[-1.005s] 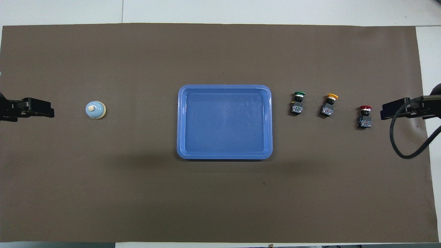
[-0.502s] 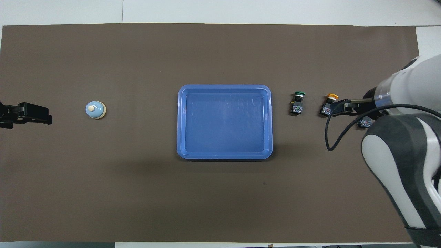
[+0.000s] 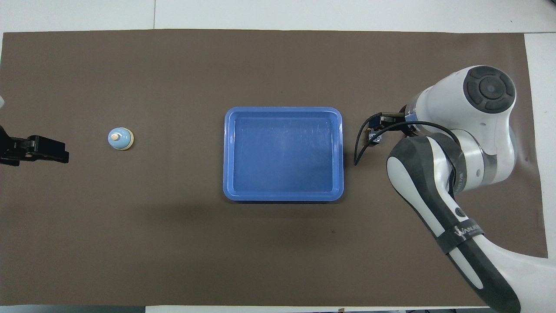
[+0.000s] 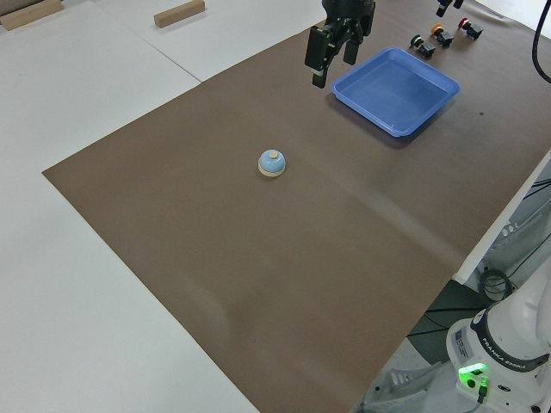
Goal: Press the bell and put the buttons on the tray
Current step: 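Carry the green button over the blue tray with the right gripper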
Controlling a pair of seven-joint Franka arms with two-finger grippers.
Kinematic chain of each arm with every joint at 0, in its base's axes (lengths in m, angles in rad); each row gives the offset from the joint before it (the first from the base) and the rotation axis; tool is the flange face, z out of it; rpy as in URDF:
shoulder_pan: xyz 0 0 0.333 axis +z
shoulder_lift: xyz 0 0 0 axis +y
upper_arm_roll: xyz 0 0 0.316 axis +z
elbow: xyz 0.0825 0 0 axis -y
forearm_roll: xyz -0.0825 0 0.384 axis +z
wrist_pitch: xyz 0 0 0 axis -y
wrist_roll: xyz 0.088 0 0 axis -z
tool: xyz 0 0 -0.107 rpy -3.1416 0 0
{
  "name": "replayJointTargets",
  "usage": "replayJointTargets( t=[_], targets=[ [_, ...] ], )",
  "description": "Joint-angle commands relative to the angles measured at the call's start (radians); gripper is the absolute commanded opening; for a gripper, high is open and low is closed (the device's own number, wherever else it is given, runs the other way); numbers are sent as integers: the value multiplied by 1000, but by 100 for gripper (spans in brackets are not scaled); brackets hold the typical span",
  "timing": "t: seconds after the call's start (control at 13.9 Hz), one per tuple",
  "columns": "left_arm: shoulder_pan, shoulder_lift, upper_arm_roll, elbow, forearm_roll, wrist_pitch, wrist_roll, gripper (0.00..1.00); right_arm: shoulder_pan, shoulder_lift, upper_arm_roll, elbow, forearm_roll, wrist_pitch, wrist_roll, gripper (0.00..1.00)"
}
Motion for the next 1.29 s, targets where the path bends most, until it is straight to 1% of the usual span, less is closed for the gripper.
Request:
replayJointTargets(
  t=[0.0, 0.22, 0.43, 0.65, 0.72, 0.79, 1.0, 1.15, 1.22],
  targets=[
    [-12, -1, 9, 9, -4, -32, 32, 100, 17, 42, 0, -19, -5, 86, 46, 100],
    [-14, -3, 9, 9, -4, -44, 52, 100, 21, 113, -1, -11, -7, 162, 54, 100],
    [-14, -3, 9, 7, -4, -44, 52, 100, 18, 170, -1, 15, -7, 184, 84, 100],
    [-17, -4, 10, 7, -3, -47, 46, 100, 21, 187, -1, 16, -7, 195, 120, 100],
    [-11, -3, 12, 12, -3, -35, 44, 100, 14, 202, -3, 16, -8, 228, 117, 100],
    [-5, -3, 15, 12, -1, -35, 44, 100, 12, 210, -1, 16, -10, 236, 118, 100],
    [-3, -4, 18, 12, -1, -36, 44, 100, 18, 211, -1, 6, -10, 236, 121, 100],
    [-5, -3, 16, 12, -1, -36, 44, 100, 18, 211, -3, 4, -10, 236, 120, 95],
    [-5, -3, 16, 12, -1, -36, 44, 100, 15, 211, -3, 4, -10, 236, 120, 95]
  ],
)
